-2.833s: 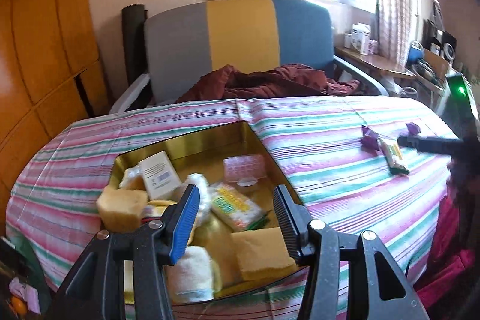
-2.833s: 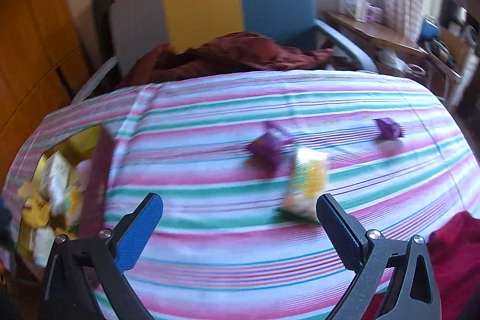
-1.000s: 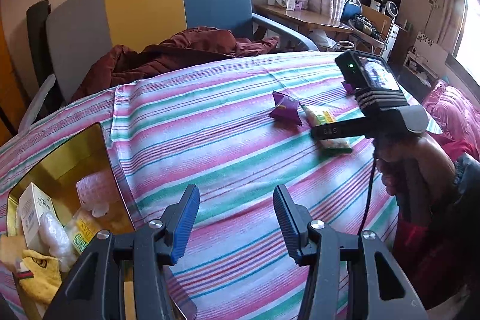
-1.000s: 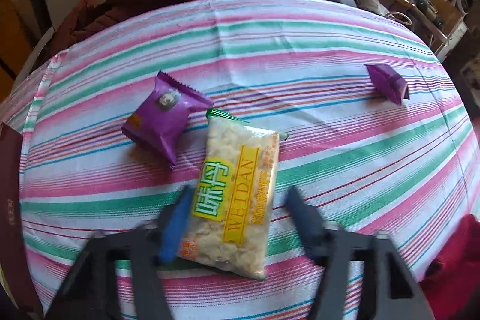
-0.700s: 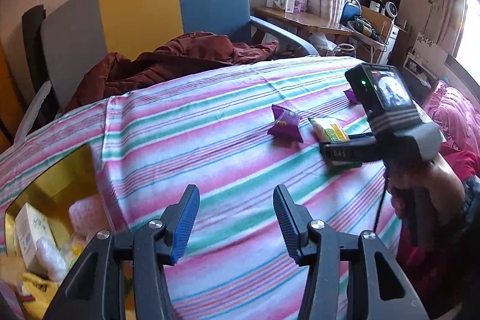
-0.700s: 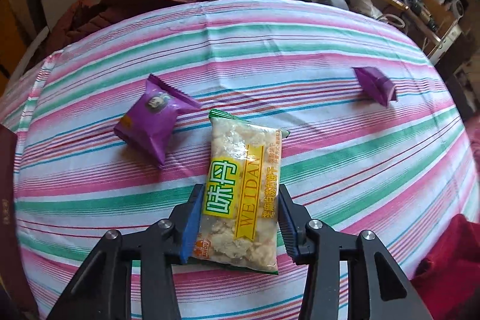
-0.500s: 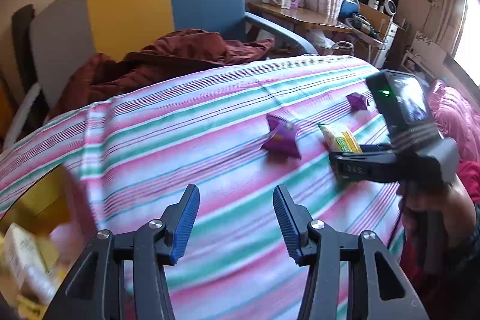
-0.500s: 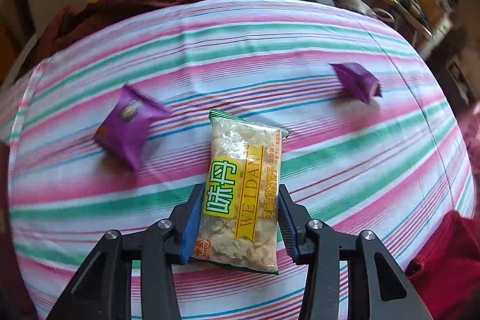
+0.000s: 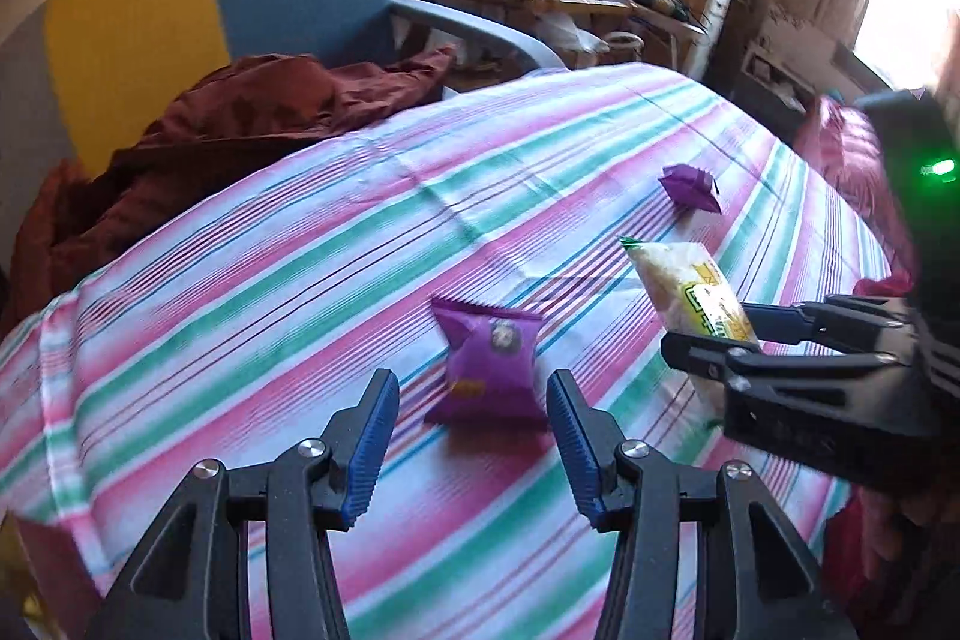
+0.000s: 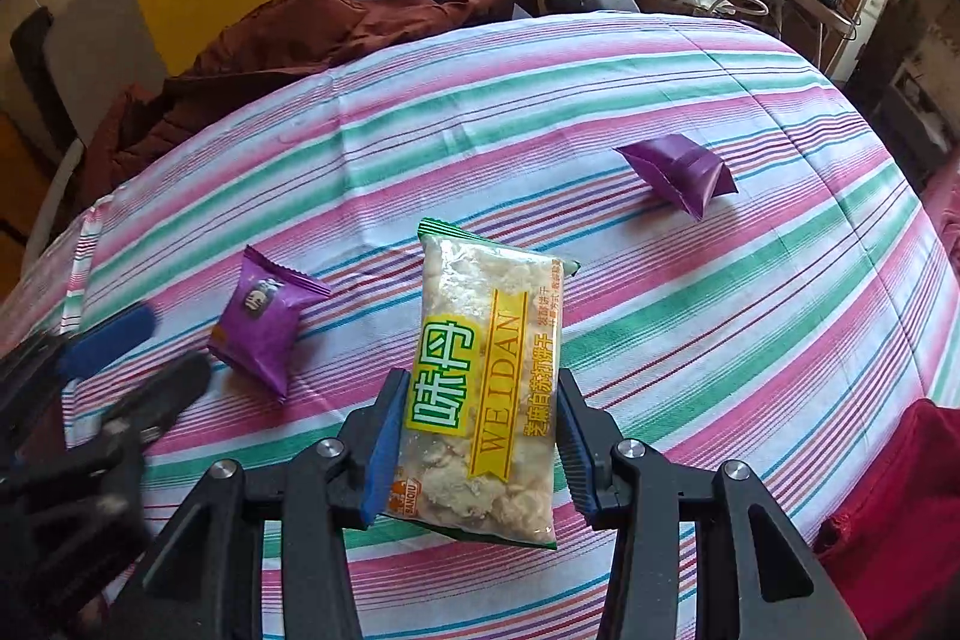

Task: Organize objects
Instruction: 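Grasp the WEIDAN snack pack with right tool while left tool grasps purple candy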

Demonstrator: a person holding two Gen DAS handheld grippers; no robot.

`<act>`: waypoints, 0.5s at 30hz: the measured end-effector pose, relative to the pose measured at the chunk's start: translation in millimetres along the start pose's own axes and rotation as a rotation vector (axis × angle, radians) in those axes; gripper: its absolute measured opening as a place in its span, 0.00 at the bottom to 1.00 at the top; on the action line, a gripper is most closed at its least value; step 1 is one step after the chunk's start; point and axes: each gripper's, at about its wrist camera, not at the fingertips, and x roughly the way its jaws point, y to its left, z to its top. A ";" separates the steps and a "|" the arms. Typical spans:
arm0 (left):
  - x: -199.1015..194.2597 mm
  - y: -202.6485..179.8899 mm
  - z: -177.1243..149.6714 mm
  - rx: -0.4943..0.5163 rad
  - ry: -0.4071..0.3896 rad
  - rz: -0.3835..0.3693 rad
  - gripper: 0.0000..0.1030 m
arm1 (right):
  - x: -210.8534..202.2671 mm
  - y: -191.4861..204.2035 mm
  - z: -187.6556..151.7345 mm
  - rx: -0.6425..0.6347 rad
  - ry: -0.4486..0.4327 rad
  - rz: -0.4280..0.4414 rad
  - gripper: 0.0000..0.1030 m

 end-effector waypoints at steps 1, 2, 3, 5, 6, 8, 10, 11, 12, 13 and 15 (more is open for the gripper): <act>7.1 -1.7 2.8 0.013 0.008 0.013 0.50 | -2.1 1.3 -0.9 0.002 -0.003 0.003 0.46; 14.9 -2.6 5.3 0.020 0.020 0.023 0.50 | -3.1 2.0 -0.8 0.004 -0.004 0.006 0.46; 20.2 -3.0 6.9 0.023 0.032 0.021 0.50 | -3.4 2.4 -0.4 0.004 -0.005 0.008 0.46; 31.5 -6.8 11.1 0.035 0.044 0.028 0.50 | -1.6 2.1 0.8 0.002 -0.006 0.008 0.46; 35.1 -8.3 12.4 0.038 0.044 0.032 0.50 | -1.2 2.5 0.9 0.001 -0.005 0.007 0.46; 48.2 -9.3 11.8 0.039 0.066 0.034 0.38 | 1.2 2.5 1.8 -0.003 -0.002 0.007 0.46; 51.8 -5.4 4.8 0.005 0.064 0.041 0.35 | 2.6 3.6 1.2 -0.012 0.002 0.005 0.46; 48.0 -3.9 -1.5 -0.008 0.051 0.044 0.35 | 3.9 4.2 1.1 -0.017 0.007 0.004 0.46; 44.6 -2.8 -6.7 -0.016 0.048 0.056 0.34 | 5.4 4.8 1.5 -0.024 0.010 0.008 0.46; 38.9 -1.1 -13.8 -0.029 0.044 0.072 0.34 | 6.1 6.3 1.4 -0.030 0.011 0.012 0.46; 26.4 3.8 -29.8 -0.068 0.041 0.096 0.34 | 6.6 13.1 -0.1 -0.061 0.013 0.018 0.46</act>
